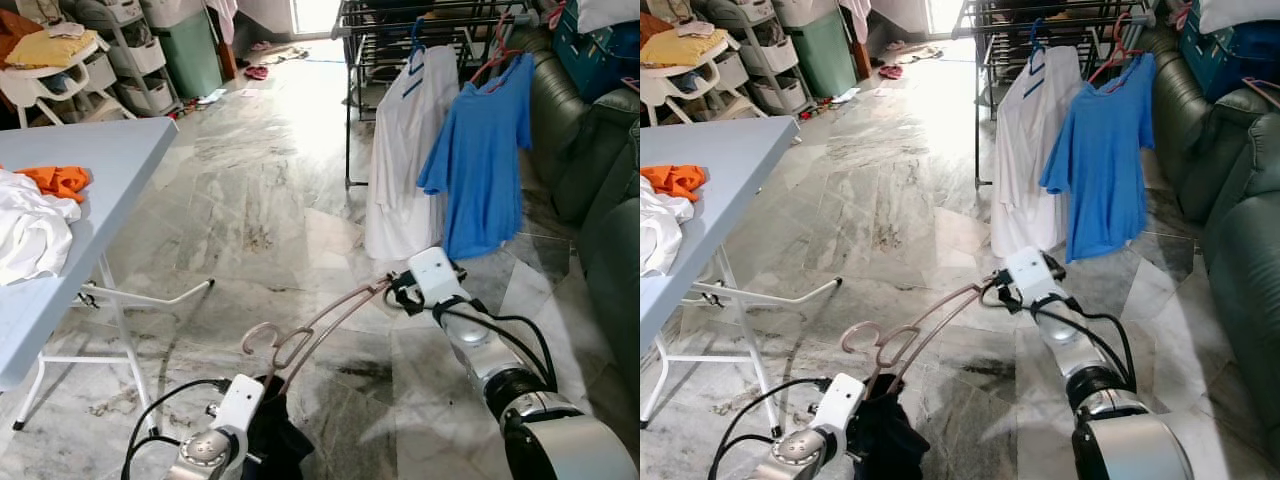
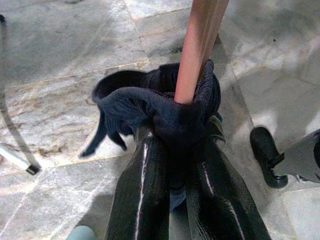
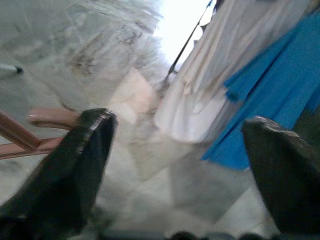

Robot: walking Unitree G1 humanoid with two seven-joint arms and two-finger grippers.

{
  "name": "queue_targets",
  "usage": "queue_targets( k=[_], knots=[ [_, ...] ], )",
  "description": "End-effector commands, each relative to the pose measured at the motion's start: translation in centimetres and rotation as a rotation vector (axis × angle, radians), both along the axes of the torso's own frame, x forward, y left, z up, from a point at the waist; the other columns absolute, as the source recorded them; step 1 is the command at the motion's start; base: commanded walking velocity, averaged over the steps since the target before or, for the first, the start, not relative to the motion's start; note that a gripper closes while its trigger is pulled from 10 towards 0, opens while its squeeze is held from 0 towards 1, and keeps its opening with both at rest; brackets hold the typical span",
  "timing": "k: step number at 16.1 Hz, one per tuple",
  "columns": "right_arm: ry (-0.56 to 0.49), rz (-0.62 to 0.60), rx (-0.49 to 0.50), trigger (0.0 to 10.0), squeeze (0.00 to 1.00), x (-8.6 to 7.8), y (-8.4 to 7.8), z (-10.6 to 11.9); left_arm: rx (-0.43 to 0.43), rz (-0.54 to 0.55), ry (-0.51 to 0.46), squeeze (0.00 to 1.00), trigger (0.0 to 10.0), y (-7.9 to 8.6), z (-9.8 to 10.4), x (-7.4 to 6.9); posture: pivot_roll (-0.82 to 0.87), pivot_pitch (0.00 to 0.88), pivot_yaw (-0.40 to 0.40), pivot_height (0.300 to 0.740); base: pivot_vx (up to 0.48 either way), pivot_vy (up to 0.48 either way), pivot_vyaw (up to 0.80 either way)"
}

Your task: Hang hanger

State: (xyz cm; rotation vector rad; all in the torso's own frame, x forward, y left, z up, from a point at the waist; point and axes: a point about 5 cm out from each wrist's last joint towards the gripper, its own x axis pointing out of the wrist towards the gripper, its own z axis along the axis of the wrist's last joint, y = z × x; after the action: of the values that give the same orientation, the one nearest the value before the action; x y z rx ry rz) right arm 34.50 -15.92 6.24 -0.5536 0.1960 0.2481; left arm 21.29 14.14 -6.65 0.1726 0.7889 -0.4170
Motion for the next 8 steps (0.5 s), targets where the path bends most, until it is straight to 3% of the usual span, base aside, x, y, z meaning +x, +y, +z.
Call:
queue_targets(
  k=[1,4,5,8],
  knots=[
    [-0.001,0.084,-0.067,10.0,0.00,-0.3,1.8,-0.5,-0.024,-0.023,-0.120,0.00,10.0,-0.9,1.7,2.4,-0.17,0.000,0.110,0.740,0.000,0.000,0.00],
    [-0.092,0.124,-0.159,10.0,0.00,0.1,2.3,0.4,-0.014,-0.028,-0.110,0.00,10.0,-0.7,1.5,2.0,-0.17,0.000,0.112,0.740,0.000,0.000,0.00],
    [-0.144,0.173,-0.229,10.0,0.00,0.0,3.3,0.6,-0.012,-0.031,-0.109,0.00,10.0,-0.8,1.5,2.0,-0.17,0.000,0.112,0.740,0.000,0.000,0.00],
    [-0.142,0.279,-0.172,10.0,0.00,-0.7,5.6,0.3,-0.015,-0.030,-0.110,0.00,10.0,-1.0,1.6,2.1,-0.17,0.000,0.112,0.740,0.000,0.000,0.00]
  ],
)
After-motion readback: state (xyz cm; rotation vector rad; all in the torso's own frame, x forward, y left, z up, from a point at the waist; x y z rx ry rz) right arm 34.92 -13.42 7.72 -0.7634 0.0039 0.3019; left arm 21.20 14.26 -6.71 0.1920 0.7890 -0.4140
